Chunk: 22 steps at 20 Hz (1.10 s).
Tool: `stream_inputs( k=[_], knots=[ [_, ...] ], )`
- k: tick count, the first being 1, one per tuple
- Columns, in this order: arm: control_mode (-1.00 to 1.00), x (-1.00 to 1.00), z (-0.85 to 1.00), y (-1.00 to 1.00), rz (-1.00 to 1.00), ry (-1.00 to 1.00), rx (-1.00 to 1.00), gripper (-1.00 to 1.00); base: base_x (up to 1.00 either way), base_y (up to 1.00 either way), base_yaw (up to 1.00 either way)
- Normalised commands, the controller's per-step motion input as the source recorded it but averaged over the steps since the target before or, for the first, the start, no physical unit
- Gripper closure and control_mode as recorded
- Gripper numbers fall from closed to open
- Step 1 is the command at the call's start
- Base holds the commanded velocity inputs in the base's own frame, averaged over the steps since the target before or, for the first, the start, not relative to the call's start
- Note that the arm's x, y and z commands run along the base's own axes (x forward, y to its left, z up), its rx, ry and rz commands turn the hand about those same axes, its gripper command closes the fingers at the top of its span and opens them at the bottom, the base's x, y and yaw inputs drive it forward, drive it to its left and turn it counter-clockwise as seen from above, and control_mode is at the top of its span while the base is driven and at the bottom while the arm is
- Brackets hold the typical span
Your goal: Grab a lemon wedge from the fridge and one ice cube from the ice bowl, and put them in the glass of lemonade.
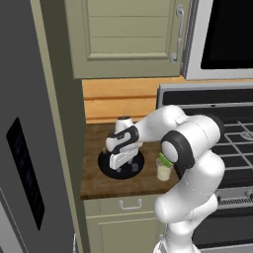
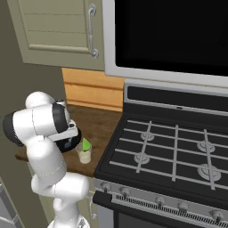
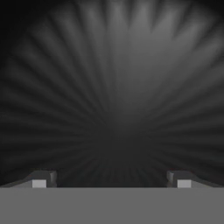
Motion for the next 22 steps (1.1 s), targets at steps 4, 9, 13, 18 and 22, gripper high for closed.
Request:
stream_inputs(
  k=[4,9,13,18,22],
  knots=[
    [-1.0,-0.14,-0.06,0.0,0.07,0.0,0.0,-1.0,0.0,0.0,0.0],
    [-1.0,-0.06,0.07,-0.05,0.0,0.0,0.0,-1.0,0.0,0.0,0.0],
    [-1.0,-0.02,0.38,-0.17,0.0,0.0,0.0,-1.0,0.0,0.0,0.0],
    [-1.0,-0.01,0.15,-0.23,0.0,0.01,0.0,-1.0,0.0,0.0,0.0],
    [-1.0,0.0,-0.13,-0.14,0.0,0.1,-0.04,-1.0,0.0,0.0,0.0]
  ],
)
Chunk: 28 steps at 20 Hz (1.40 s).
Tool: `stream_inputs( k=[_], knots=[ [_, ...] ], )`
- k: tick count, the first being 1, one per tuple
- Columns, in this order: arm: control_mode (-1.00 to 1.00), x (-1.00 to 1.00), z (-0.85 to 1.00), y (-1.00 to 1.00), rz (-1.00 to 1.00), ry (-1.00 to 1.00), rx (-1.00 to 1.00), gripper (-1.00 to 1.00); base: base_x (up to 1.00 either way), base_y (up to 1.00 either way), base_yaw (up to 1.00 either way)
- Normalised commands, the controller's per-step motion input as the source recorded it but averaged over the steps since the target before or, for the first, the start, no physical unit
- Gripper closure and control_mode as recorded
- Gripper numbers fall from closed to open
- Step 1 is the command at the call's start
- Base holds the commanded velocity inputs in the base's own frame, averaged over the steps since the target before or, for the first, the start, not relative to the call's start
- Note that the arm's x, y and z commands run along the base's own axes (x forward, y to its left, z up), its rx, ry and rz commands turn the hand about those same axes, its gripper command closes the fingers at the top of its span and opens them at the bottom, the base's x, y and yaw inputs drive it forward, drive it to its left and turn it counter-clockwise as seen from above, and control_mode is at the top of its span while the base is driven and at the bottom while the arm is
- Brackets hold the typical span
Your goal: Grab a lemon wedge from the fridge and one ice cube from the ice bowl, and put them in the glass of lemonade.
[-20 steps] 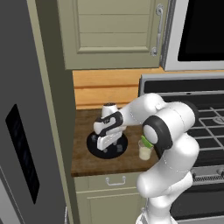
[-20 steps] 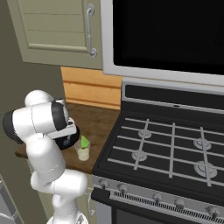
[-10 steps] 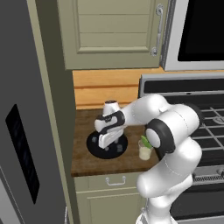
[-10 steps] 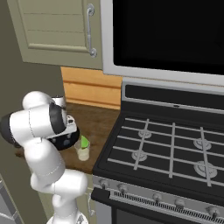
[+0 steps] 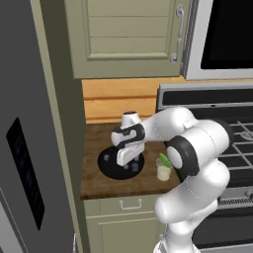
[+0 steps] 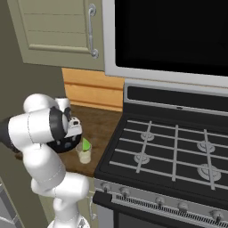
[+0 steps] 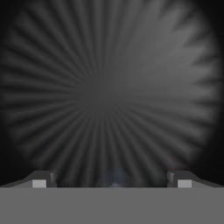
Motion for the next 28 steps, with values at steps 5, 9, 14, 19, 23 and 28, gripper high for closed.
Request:
stream_inputs(
  k=[5,9,14,19,23,28],
  knots=[
    [-1.0,0.0,-0.11,0.0,0.0,0.11,-0.04,-1.0,0.0,0.0,0.0],
    [-1.0,0.0,-0.11,0.0,0.02,0.02,0.0,-1.0,0.0,0.0,0.0],
    [-1.0,-0.03,-0.29,0.0,0.02,0.0,0.0,-1.0,0.0,0.0,0.0],
    [-1.0,0.0,-0.06,0.0,0.01,0.0,0.0,-1.0,0.0,0.0,0.0],
    [-1.0,-0.18,0.04,-0.03,0.04,0.0,0.0,-1.0,0.0,0.0,0.0],
    [-1.0,-0.18,0.01,-0.1,0.11,-0.02,0.0,-1.0,0.0,0.0,0.0]
  ],
)
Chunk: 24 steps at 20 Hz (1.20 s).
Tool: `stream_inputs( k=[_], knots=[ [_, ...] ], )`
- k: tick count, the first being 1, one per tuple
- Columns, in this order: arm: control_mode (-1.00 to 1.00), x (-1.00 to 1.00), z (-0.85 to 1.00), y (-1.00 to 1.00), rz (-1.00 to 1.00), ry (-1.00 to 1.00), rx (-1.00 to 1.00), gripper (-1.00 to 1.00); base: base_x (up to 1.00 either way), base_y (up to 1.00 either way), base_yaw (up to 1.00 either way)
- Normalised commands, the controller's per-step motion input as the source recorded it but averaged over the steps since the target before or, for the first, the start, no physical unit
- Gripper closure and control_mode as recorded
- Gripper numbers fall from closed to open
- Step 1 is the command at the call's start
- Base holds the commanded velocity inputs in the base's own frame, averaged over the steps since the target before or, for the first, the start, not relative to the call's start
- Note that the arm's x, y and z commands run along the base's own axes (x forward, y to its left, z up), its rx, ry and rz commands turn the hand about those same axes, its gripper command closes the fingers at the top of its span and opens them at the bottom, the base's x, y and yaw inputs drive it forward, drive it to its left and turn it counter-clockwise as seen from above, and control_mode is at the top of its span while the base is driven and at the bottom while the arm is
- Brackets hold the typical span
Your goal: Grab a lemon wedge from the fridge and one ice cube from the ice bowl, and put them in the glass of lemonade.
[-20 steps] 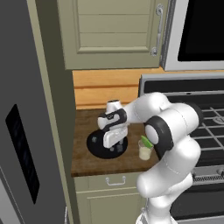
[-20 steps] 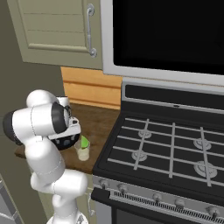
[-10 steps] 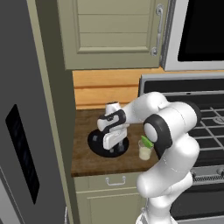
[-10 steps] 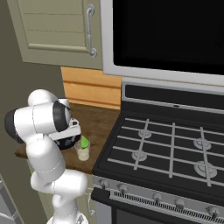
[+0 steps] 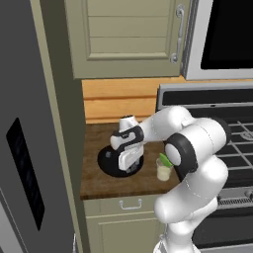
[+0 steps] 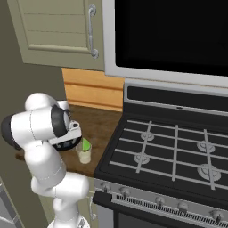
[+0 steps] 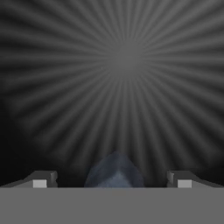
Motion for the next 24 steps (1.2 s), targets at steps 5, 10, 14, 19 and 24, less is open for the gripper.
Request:
stream_inputs(
  k=[5,10,14,19,24],
  knots=[
    [-1.0,-0.05,0.0,-0.04,0.15,-0.01,0.0,-1.0,0.0,0.0,0.0],
    [-1.0,-0.01,0.0,0.0,0.02,0.0,0.0,-1.0,0.0,0.0,0.0],
    [-1.0,0.0,0.0,0.02,0.0,-0.04,0.0,-1.0,0.0,0.0,0.0],
    [-1.0,0.0,0.0,0.0,0.0,-0.01,0.0,-1.0,0.0,0.0,0.0],
    [-1.0,0.0,0.0,0.0,0.0,-0.01,0.0,-1.0,0.0,0.0,0.0]
  ],
)
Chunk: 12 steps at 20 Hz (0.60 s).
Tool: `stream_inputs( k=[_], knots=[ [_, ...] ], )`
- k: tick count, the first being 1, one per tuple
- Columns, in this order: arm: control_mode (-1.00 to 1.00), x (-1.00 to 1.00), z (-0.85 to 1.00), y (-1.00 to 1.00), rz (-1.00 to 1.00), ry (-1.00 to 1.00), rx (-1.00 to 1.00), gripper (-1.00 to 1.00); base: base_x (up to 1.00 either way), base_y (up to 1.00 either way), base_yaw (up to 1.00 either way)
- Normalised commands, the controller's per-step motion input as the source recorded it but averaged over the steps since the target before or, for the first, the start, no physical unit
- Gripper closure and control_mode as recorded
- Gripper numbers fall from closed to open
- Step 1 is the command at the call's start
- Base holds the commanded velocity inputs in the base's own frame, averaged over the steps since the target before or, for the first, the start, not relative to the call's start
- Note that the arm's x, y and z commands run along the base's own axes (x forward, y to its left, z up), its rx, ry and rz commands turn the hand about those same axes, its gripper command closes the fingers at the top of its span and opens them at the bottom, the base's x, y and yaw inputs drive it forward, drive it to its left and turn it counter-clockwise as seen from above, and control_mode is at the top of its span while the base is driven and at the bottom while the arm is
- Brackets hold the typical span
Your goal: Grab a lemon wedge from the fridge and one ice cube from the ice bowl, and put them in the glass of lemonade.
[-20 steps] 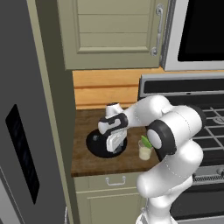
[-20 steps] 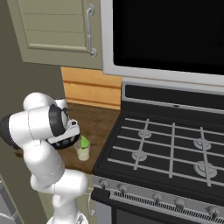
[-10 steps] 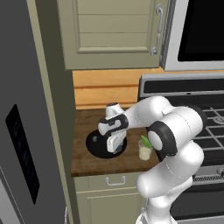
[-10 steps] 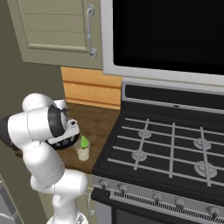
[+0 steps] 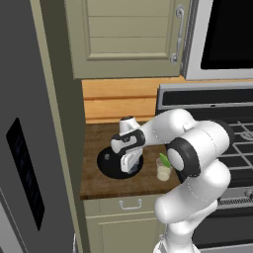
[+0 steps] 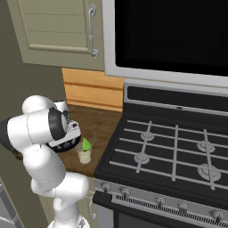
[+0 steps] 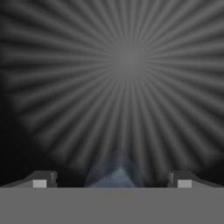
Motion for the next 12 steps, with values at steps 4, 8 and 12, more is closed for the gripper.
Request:
stream_inputs(
  k=[4,8,12],
  knots=[
    [-1.0,0.0,-0.13,0.0,0.0,-0.01,0.0,-1.0,0.0,0.0,0.0],
    [-1.0,-0.02,-0.12,0.0,0.0,0.0,0.0,-1.0,0.0,0.0,0.0],
    [-1.0,-0.31,0.0,0.0,0.01,-0.05,0.0,-1.0,0.0,0.0,0.0]
  ],
)
